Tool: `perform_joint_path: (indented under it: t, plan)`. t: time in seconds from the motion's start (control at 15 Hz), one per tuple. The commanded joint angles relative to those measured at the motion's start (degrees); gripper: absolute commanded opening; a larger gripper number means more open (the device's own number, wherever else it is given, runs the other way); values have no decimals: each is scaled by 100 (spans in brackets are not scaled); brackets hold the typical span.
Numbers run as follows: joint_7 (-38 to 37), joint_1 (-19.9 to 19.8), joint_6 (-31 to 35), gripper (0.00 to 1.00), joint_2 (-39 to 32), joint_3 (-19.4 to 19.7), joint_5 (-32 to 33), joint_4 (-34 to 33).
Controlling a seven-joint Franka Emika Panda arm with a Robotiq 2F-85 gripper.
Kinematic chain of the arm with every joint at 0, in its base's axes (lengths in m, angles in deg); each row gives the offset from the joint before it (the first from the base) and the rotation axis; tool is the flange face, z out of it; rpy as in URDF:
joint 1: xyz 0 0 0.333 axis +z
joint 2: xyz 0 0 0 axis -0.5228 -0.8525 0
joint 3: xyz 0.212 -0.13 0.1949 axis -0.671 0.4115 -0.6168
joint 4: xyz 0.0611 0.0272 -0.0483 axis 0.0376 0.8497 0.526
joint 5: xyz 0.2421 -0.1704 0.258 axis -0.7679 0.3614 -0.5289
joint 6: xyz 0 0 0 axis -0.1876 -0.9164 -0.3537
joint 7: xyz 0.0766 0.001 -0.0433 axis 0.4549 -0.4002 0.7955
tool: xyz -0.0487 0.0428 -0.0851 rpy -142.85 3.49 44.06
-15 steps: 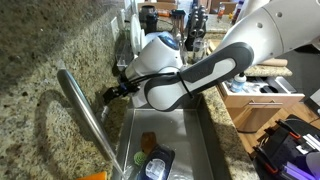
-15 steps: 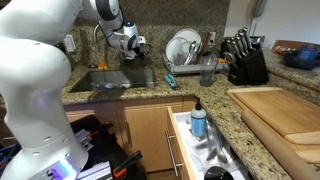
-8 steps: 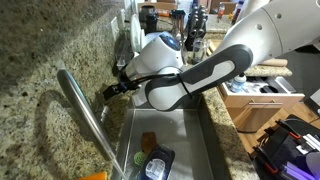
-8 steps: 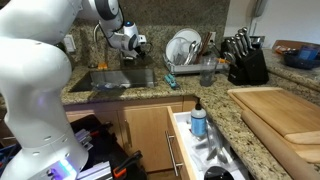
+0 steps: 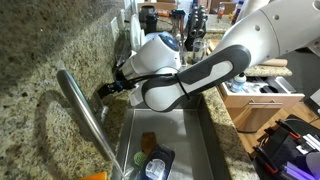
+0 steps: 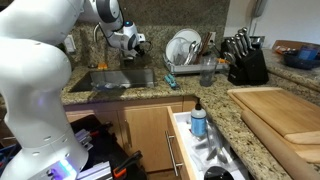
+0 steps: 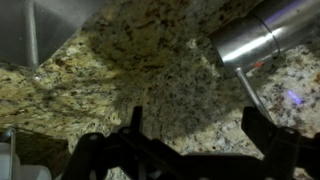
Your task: Close the tap
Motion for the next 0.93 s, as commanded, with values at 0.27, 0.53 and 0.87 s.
perform_joint_path:
  t: [0.27, 0.53, 0.87]
  plan:
    - [162, -672, -1477, 100, 440, -1030, -565, 304]
    - [655, -1274, -2096, 100, 442, -1891, -946, 268]
    - [432, -1137, -1989, 100, 315, -1817, -765, 57]
